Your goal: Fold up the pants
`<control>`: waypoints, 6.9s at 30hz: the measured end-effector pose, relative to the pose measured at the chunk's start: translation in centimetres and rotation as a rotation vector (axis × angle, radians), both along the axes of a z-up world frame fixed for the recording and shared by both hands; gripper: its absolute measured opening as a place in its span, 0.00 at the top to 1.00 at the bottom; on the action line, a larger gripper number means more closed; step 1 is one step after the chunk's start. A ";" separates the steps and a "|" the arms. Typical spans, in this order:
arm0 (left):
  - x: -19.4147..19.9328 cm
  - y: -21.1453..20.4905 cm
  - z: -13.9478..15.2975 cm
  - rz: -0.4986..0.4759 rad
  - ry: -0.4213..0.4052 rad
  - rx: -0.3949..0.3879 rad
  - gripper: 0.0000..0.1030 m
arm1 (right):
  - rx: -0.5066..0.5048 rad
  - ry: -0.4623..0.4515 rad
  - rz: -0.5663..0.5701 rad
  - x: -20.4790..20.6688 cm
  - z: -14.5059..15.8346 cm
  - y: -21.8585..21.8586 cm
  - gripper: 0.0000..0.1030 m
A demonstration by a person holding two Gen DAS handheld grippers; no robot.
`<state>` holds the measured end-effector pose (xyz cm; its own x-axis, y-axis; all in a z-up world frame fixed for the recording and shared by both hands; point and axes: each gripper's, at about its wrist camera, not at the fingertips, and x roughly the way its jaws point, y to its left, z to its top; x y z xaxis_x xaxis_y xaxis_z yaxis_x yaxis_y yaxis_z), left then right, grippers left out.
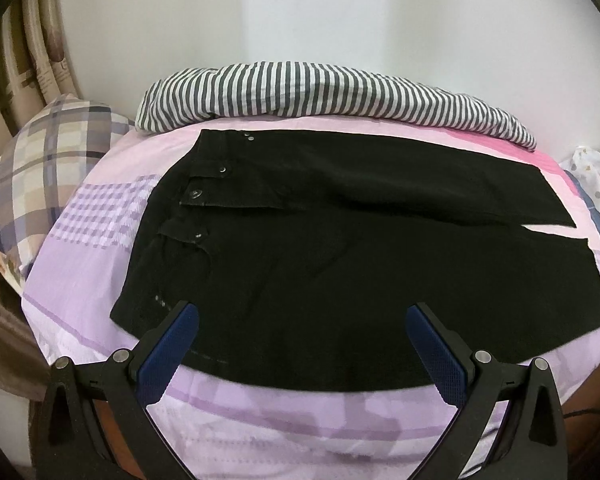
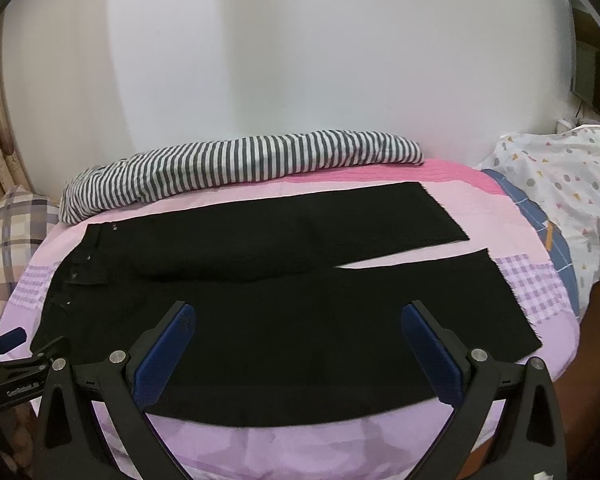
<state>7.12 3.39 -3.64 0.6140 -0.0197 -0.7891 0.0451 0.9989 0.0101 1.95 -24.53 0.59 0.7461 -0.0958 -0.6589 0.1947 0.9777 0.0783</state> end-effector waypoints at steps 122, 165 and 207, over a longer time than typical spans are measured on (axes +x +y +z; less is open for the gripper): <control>22.9 19.2 2.1 -0.008 -0.113 -0.498 0.93 | -0.245 0.333 0.813 27.6 -2.8 4.6 0.91; 3.1 21.9 -4.1 0.174 0.230 -0.417 0.48 | 0.139 0.283 0.476 6.0 -7.8 0.7 0.57; 6.2 21.5 -6.8 0.426 0.217 -0.807 0.79 | 0.587 0.160 -0.094 11.1 -12.5 -16.7 0.65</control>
